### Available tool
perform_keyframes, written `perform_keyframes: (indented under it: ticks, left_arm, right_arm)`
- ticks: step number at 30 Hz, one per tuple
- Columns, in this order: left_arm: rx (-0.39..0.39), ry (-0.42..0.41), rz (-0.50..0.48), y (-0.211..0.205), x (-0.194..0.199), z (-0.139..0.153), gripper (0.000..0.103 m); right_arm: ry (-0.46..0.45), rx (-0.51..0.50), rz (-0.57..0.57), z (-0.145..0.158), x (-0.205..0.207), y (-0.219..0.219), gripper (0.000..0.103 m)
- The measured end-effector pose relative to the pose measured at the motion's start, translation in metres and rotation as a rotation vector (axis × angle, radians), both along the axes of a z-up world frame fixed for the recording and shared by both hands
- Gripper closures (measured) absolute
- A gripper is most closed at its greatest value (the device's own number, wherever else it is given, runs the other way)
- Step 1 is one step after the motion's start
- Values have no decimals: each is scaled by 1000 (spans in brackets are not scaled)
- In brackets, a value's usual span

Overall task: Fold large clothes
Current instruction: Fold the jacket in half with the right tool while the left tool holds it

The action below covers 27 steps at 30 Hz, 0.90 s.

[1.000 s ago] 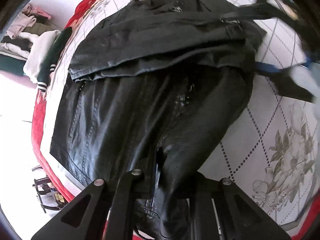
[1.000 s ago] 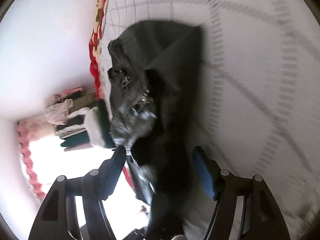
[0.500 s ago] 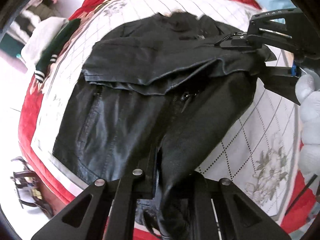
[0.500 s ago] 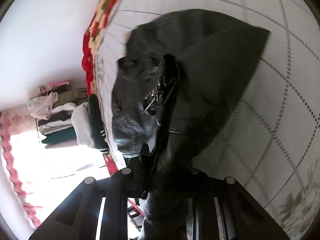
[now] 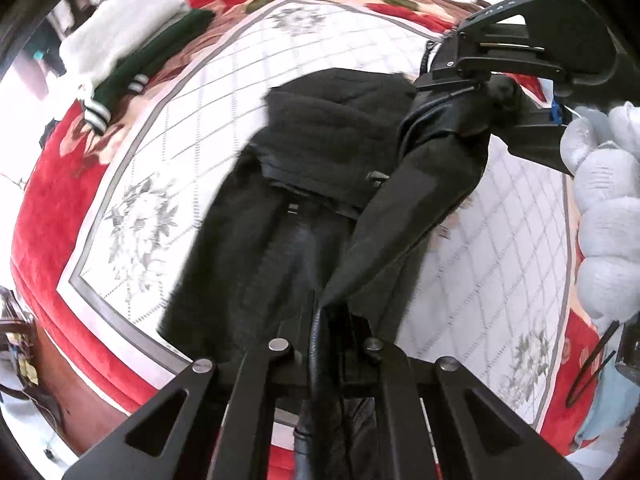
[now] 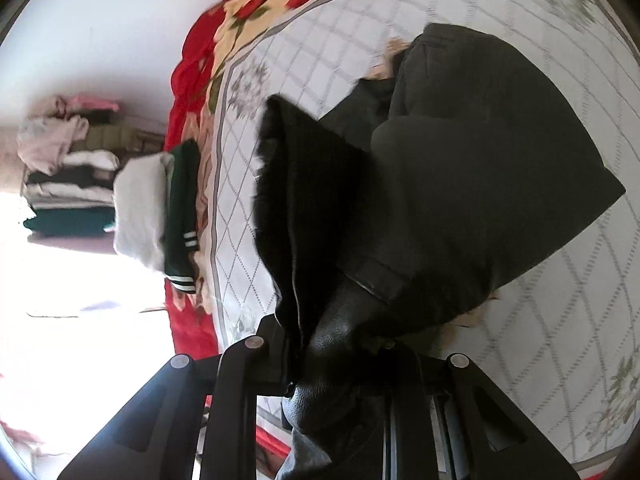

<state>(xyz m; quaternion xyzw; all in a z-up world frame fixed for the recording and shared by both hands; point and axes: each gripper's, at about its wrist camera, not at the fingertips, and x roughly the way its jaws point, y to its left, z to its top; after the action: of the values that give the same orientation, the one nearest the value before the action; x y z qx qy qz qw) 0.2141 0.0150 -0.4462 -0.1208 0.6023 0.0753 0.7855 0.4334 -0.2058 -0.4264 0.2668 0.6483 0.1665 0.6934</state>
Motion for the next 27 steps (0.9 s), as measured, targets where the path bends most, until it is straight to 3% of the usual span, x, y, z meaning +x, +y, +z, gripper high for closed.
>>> perform_keyframes:
  ticks: [6, 12, 15, 16, 18, 21, 23, 24, 25, 27]
  left_arm:
    - [-53, 48, 65, 63, 7, -42, 97]
    - [-154, 120, 130, 111, 6, -98, 91]
    - [-182, 160, 121, 121, 6, -116, 89]
    - [-209, 168, 132, 126, 5, -119, 88]
    - [-291, 174, 175, 139, 0, -116, 85]
    - [-370, 157, 228, 155, -6, -103, 80]
    - [-375, 134, 256, 167, -9, -89, 66]
    - [-371, 117, 257, 171, -10, -84, 48]
    - [-363, 104, 256, 174, -9, -78, 30]
    - [-337, 81, 255, 181, -6, -69, 20]
  right_arm:
    - [14, -96, 71, -32, 16, 85, 82]
    - [72, -226, 132, -75, 29, 142, 82]
    - [108, -262, 180, -92, 33, 163, 75]
    - [114, -267, 191, -93, 35, 172, 67]
    - [125, -229, 222, -91, 36, 185, 56]
    - [93, -49, 272, -70, 35, 194, 48]
    - [102, 136, 291, -58, 33, 189, 48]
    - [96, 165, 278, -52, 33, 183, 48]
    - [78, 150, 253, -48, 34, 176, 48]
    - [59, 65, 142, -48, 38, 153, 48]
